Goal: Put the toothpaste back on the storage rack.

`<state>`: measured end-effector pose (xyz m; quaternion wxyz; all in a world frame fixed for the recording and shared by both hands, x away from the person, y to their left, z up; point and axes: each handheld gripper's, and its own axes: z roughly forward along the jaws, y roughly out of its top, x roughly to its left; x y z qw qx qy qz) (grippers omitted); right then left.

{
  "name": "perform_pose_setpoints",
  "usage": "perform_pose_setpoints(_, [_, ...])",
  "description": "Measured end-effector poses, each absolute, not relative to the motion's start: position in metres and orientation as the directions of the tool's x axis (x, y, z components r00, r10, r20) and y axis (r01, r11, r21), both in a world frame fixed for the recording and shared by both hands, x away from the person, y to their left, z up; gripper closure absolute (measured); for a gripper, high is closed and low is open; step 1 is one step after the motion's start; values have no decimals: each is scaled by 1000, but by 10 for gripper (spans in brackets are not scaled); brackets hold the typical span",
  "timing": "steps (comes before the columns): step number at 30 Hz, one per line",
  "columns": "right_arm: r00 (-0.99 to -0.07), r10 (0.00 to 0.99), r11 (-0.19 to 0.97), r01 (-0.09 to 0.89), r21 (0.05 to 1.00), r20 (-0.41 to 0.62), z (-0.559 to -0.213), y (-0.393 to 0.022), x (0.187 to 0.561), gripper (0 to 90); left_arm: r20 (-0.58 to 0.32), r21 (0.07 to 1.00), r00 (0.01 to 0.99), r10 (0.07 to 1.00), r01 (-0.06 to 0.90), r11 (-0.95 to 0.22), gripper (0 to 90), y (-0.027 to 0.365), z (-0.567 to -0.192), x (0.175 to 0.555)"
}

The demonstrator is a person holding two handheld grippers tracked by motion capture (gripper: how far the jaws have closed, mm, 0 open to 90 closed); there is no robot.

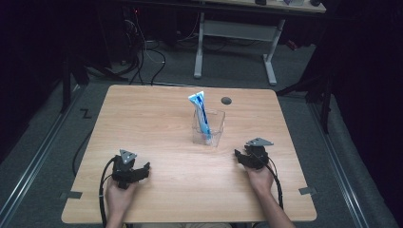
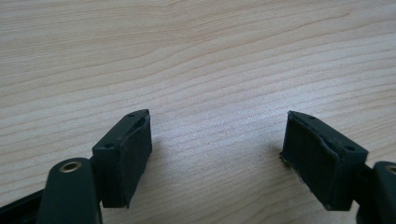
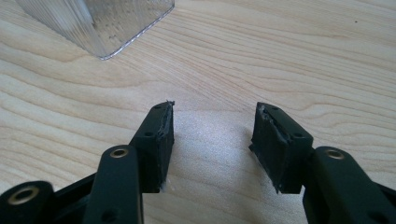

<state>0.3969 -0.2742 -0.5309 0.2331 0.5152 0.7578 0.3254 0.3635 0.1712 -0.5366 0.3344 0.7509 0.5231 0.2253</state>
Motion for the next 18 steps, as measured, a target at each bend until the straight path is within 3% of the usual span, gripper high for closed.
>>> perform_pose_setpoints(18, [-324, 946, 236, 641, 730, -21, -531, -272, 395, 409, -10, 738, 351, 936, 635, -230, 243, 171, -537, 363])
